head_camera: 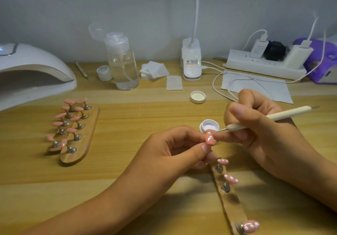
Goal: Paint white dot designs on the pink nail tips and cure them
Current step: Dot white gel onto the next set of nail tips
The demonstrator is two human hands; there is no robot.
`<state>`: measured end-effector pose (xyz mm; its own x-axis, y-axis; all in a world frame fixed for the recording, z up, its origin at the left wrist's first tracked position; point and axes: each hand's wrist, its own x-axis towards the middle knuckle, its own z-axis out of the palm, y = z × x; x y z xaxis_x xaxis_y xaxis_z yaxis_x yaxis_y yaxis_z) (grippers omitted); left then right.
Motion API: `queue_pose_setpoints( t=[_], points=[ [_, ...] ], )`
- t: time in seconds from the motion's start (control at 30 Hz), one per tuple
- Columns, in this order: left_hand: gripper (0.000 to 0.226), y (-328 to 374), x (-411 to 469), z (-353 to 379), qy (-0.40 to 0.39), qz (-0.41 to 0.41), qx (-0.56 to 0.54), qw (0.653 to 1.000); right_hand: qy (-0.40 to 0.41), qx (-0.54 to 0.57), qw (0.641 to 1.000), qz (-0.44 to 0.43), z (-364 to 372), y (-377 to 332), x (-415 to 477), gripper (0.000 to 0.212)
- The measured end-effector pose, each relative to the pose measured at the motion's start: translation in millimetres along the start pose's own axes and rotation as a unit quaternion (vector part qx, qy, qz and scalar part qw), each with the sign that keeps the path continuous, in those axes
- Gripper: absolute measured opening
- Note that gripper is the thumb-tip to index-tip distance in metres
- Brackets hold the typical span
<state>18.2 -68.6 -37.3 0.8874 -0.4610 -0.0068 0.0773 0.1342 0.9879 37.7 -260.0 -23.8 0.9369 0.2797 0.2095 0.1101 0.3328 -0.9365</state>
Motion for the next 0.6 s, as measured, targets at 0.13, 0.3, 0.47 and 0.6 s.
queue_pose_setpoints(
  t=[0.13,0.3,0.47,0.6],
  points=[
    [0.010,0.3,-0.2,0.6,-0.001,0.000,0.002,1.000,0.008,-0.006,1.000,0.003,1.7,0.3,-0.3,0.025],
    [0.011,0.3,-0.6,0.4,-0.003,0.000,0.004,1.000,-0.005,-0.046,0.999,-0.002,0.1,0.6,-2.4,0.023],
    [0.009,-0.3,-0.3,0.2,-0.002,0.002,0.000,1.000,-0.017,-0.051,0.998,-0.009,0.1,0.7,-2.9,0.022],
    [0.012,-0.8,-0.6,0.3,0.001,0.003,0.002,1.000,-0.021,-0.047,0.999,-0.009,0.2,1.0,-2.9,0.022]
  ],
)
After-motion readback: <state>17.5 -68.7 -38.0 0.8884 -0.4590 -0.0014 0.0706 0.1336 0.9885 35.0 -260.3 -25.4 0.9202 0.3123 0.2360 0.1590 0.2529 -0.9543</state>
